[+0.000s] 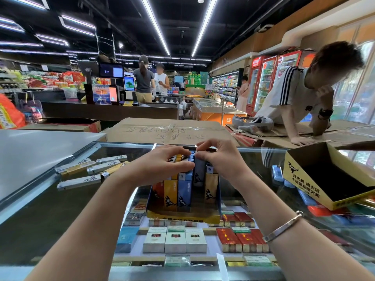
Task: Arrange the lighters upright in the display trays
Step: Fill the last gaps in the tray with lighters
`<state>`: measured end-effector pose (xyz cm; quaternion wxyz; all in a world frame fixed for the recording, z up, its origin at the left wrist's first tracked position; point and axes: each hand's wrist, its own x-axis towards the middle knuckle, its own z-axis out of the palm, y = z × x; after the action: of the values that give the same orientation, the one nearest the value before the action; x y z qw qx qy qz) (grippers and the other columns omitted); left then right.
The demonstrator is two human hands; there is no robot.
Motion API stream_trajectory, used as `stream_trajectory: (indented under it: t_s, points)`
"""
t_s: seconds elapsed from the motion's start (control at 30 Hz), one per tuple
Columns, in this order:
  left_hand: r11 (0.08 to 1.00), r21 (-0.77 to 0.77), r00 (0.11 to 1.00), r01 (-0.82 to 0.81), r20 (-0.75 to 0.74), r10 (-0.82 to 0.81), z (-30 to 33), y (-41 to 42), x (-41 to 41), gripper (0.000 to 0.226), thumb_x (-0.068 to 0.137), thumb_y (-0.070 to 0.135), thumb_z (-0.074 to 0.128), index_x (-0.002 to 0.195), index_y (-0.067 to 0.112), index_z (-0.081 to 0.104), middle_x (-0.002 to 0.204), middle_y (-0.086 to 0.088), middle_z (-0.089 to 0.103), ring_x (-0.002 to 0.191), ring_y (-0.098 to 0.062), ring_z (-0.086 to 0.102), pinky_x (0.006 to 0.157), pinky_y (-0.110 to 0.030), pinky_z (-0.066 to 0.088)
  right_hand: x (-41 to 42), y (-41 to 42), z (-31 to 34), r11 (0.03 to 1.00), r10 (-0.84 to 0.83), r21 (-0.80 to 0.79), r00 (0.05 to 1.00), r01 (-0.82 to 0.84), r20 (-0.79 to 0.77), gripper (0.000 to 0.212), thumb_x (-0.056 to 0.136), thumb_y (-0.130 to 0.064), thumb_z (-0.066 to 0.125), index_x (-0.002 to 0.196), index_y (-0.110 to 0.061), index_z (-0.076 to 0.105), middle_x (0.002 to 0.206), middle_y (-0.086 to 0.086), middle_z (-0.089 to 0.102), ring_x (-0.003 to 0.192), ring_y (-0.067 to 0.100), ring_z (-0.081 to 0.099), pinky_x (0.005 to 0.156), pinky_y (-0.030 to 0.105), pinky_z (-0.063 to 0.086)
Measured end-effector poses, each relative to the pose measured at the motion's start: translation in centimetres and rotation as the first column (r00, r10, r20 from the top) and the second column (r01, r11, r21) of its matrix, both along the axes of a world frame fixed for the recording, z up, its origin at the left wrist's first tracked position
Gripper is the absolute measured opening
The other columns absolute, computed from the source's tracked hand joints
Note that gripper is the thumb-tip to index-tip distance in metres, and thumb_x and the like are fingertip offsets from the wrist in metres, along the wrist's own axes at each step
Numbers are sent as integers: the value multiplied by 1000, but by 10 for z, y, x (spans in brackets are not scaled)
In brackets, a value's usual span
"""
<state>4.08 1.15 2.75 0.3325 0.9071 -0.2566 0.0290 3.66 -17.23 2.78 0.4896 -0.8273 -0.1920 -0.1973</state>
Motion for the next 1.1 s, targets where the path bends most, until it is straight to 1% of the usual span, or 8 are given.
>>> stream_trajectory:
  t_s: [0.2,0.37,0.47,0.57,0.7,0.8,0.9,1.1]
  points:
    - [1000,-15,1000,4,-8,-4,-1,0,1,37,71,69,53,106,57,47,123,19,41,113,-5,42,87,-28,40,-3,1,1,996,7,-84,999,-4,33,13,78,-2,71,72,-13,65,88,12,68,88,22,64,82,39,55]
    - [1000,-20,1000,8,-7,-8,-1,1,2,39,73,70,53,108,54,49,122,17,44,109,-3,44,81,-24,41,-3,-3,2,996,55,-63,994,-61,-93,11,84,-10,66,75,-13,70,91,-5,64,90,4,59,91,34,50]
    - [997,-71,999,22,-42,-25,3,0,-3,48,67,76,47,108,51,51,113,19,49,102,3,48,76,-19,40,-3,-5,1,999,44,-5,994,-45,-98,13,87,-14,62,77,-14,71,95,4,67,93,18,62,88,36,51]
    - [985,-172,1000,-25,-2,25,6,4,1,45,81,58,45,117,33,53,107,19,52,103,-1,51,75,-17,40,-2,-4,-2,997,61,48,991,-56,-117,15,88,-12,60,78,-22,66,94,0,66,95,20,61,84,33,53]
    - [930,-302,960,-209,118,254,2,30,14,27,92,17,51,116,30,55,127,1,51,109,-12,48,80,-26,45,0,4,-11,998,25,59,995,-19,-98,14,89,-11,57,86,-21,65,99,-5,60,98,12,55,82,26,48]
    - [923,-185,918,-336,153,365,-10,54,21,44,85,7,53,126,24,49,124,-2,52,82,-2,51,66,-22,47,-1,12,-16,995,-13,103,997,20,-72,17,89,-7,53,85,-17,66,106,0,58,105,16,51,86,29,46]
    - [859,0,854,-512,114,508,-27,78,31,56,82,18,60,134,24,42,131,-6,51,106,-18,54,86,-37,48,-1,14,-16,993,-30,109,998,36,-57,18,88,-6,51,86,-15,67,109,3,58,107,17,50,85,26,43]
    - [620,399,709,-676,120,695,-66,106,53,80,77,72,46,142,29,28,151,-4,28,139,-29,19,112,-55,14,-2,14,-14,996,-26,79,999,30,-48,16,88,-6,52,87,-14,66,99,-6,56,102,15,51,87,30,45]
